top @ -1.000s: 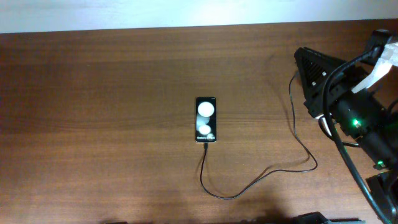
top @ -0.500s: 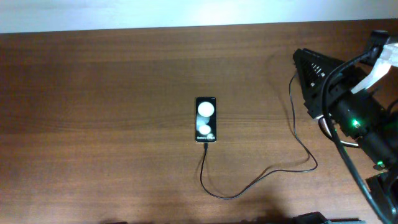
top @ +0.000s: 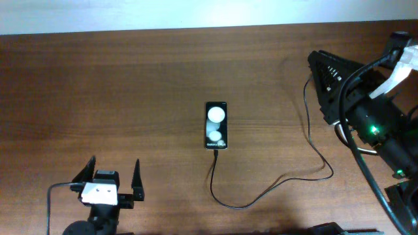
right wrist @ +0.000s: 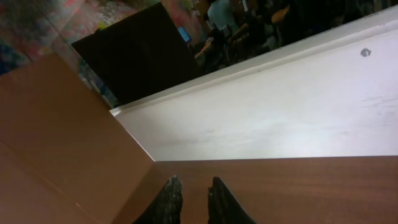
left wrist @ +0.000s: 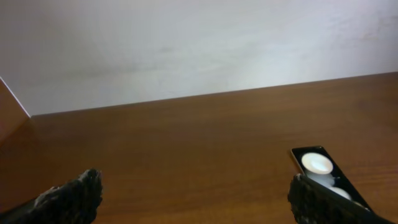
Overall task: Plug charger to phone and switch on socket
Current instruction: 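Move the right gripper above the white power strip's switch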
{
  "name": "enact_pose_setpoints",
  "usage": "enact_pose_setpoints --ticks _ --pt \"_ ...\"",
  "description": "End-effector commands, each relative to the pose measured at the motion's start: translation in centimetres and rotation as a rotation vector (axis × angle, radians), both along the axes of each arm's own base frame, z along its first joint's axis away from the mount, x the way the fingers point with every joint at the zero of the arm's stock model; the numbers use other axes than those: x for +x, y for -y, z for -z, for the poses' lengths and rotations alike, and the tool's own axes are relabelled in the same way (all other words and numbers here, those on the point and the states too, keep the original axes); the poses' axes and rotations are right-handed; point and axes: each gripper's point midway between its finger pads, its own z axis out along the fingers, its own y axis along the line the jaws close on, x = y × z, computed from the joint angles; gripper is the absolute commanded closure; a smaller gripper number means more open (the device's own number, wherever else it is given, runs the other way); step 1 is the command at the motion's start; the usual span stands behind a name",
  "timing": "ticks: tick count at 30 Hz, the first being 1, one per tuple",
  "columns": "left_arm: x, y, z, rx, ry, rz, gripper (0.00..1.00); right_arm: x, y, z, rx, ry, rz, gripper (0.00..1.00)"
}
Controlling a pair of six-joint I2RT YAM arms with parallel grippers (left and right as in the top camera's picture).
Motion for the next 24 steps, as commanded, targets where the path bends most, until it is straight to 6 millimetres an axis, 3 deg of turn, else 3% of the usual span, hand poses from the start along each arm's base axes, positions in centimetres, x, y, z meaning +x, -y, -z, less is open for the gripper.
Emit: enact_pose_setpoints --ticks 1,4,13,24 --pt "1.0 0.0 1.4 0.008 0.001 0.005 0.01 -0.4 -0.2 -0.5 -0.006 0.020 -0.012 0.82" --pt "2.5 -0.1 2.2 0.010 0.052 0.005 0.01 -0.4 -0.2 -0.6 -0.005 0.023 -0.012 0.82" --pt "5.1 -0.2 8.8 0.010 0.047 0.005 0.01 -2.2 0.2 -1.8 0.003 0.072 -0.008 0.82" --pt "5.2 -0.3 8.8 0.011 0.049 -0.002 0.01 -1.9 0.8 -1.6 0.002 0.063 0.033 0.81"
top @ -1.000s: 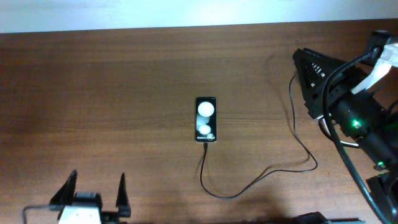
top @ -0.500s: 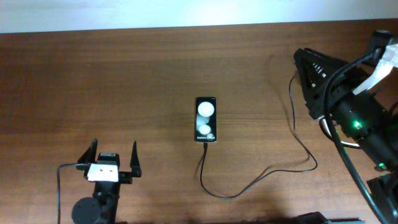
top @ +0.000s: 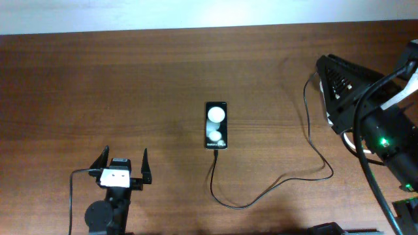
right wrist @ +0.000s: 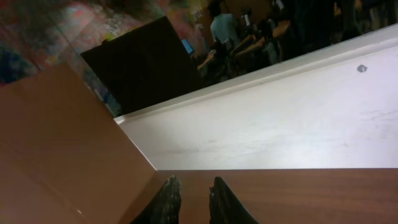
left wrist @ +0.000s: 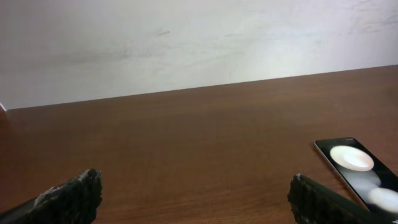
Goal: Plug charger to phone and switch on socket
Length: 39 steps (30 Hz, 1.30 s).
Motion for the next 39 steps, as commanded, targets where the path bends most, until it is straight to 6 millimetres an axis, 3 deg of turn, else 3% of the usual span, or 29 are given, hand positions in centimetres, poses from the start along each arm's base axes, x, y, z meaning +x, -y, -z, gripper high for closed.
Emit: enact_pose_setpoints --ticks 1,15,17,18,20,25,28,33,35,36,38,39 --pt "0.0 -0.1 0.3 0.009 -0.003 -0.002 0.01 -0.2 0.2 -0.3 -0.008 0.012 0.012 0.80" --pt "0.1 -0.1 0.2 0.009 0.009 -0.002 0.01 -0.3 0.2 -0.2 -0.008 0.010 0.013 0.81" --pt "0.1 -0.1 0.2 0.009 0.009 -0.002 0.01 0.4 0.7 0.0 -0.008 0.000 0.047 0.82" --pt "0.1 -0.1 0.2 0.009 0.009 -0.002 0.01 1.4 1.5 0.5 -0.011 -0.020 0.110 0.90" --pt "0.1 -0.1 0.2 0.009 0.009 -0.002 0.01 3.6 3.3 1.7 -0.022 -0.064 0.232 0.91" --pt "0.1 -0.1 0.2 0.009 0.009 -0.002 0.01 9.9 6.6 6.9 -0.090 -0.227 0.486 0.96" --pt "0.1 -0.1 0.2 0.009 0.009 -0.002 0.01 12.2 8.1 9.5 -0.072 -0.313 0.559 0.96" --pt "0.1 -0.1 0.2 0.009 0.009 -0.002 0.01 13.9 17.9 12.0 -0.024 -0.497 0.811 0.96" --pt "0.1 -0.1 0.2 0.009 0.009 -0.002 0.01 15.1 21.0 14.2 0.014 -0.612 0.874 0.96" --pt "0.1 -0.1 0.2 0.009 0.009 -0.002 0.01 15.9 22.0 16.3 0.057 -0.690 0.866 0.96" --pt "0.1 -0.1 0.2 0.009 0.009 -0.002 0.01 17.2 24.6 23.8 0.183 -0.943 0.840 0.96" --pt "0.1 -0.1 0.2 0.009 0.009 -0.002 0.01 17.4 25.2 26.4 0.201 -1.023 0.833 0.96"
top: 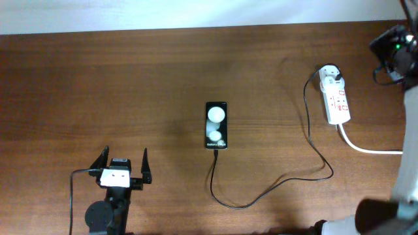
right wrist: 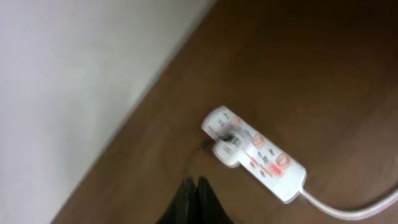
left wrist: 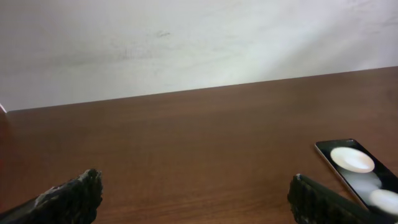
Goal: Plug charger to phone and switch on socket
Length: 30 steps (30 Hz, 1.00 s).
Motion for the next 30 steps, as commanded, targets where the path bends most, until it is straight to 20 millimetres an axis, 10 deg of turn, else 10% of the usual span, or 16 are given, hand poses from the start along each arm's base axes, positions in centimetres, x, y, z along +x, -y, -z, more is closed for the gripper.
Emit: enact_pose_setpoints --ticks 1,5,7,14,30 --pt "0.0 -0.1 0.2 0.009 0.001 -0.002 0.01 0.8 1.6 7.3 0.187 -0.155 0.026 0.96" --pt "0.0 -0.1 0.2 0.009 0.001 -0.002 0.01 1.4 2.5 14.3 0.257 -0.309 0.046 0.95" --pt "0.0 -0.1 0.2 0.009 0.001 -0.002 0.01 0.5 3.2 16.0 0.232 -0.373 0.077 0.79" --pt "0.0 -0.1 0.2 0.009 0.001 -0.002 0.01 1.3 3.8 21.6 0.229 -0.467 0.090 0.96" --pt "0.0 -0.1 0.2 0.009 0.001 -0.002 0.01 3.9 1.7 26.2 0.225 -0.482 0.030 0.96"
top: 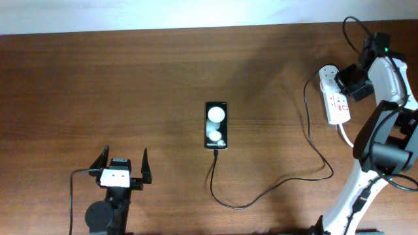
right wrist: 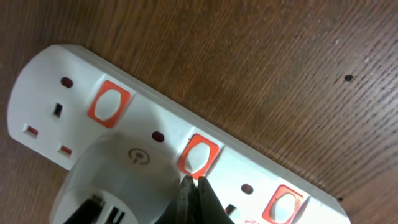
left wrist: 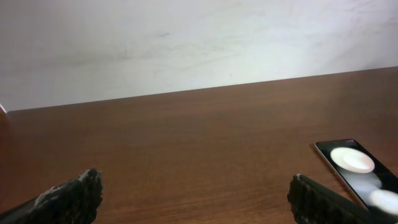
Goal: Plug charger to phone and switch on socket
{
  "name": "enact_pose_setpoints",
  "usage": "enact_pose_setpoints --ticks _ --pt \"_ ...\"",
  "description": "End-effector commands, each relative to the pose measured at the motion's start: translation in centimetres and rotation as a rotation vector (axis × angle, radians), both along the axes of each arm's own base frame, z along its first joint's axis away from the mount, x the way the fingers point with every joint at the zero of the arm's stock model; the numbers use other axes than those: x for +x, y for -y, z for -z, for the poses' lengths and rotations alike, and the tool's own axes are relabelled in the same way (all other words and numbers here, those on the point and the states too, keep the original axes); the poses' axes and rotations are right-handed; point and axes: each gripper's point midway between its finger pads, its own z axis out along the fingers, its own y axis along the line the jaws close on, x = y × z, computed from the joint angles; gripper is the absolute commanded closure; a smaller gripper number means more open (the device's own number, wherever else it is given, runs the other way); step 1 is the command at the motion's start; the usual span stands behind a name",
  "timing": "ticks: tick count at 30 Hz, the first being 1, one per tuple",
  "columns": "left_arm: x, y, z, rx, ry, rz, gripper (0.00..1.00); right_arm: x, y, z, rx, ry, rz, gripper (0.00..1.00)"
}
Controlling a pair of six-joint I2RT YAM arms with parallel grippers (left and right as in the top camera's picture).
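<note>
The black phone (top: 217,124) lies face up mid-table, its screen showing two white circles; it also shows in the left wrist view as the phone (left wrist: 357,168). A black cable (top: 248,205) runs from its near end, loops right and goes up to the white charger (top: 328,77) plugged into the white power strip (top: 337,106). My right gripper (right wrist: 194,181) is shut, its tips touching the strip's middle orange switch (right wrist: 199,155) beside the charger (right wrist: 118,180). My left gripper (top: 123,163) stands open and empty near the front left.
The power strip's own white lead (top: 346,136) trails off toward the right edge. A white wall (left wrist: 186,43) borders the table's far side. The right arm (top: 385,111) stretches along the right edge of the brown table (top: 98,85).
My right gripper was well above the strip at the far right corner; now its shut tips rest on the middle orange switch. The left gripper, phone and cable are unchanged.
First my right arm hung over the strip with its camera facing the wall, and my left gripper stood at the front left. The left gripper then stood slightly further right and stayed open. The right gripper later looked down at the strip, and now touches its switch.
</note>
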Motion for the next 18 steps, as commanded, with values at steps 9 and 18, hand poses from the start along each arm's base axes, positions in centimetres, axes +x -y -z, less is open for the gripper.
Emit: enact_pose_setpoints --ticks 9,18 --pt "0.0 -0.1 0.2 0.009 0.000 -0.002 0.01 -0.5 -3.0 4.6 0.046 -0.098 -0.054 0.96" --pt "0.0 -0.1 0.2 0.009 -0.001 -0.002 0.01 -1.1 -1.1 3.7 0.058 -0.123 -0.011 0.96"
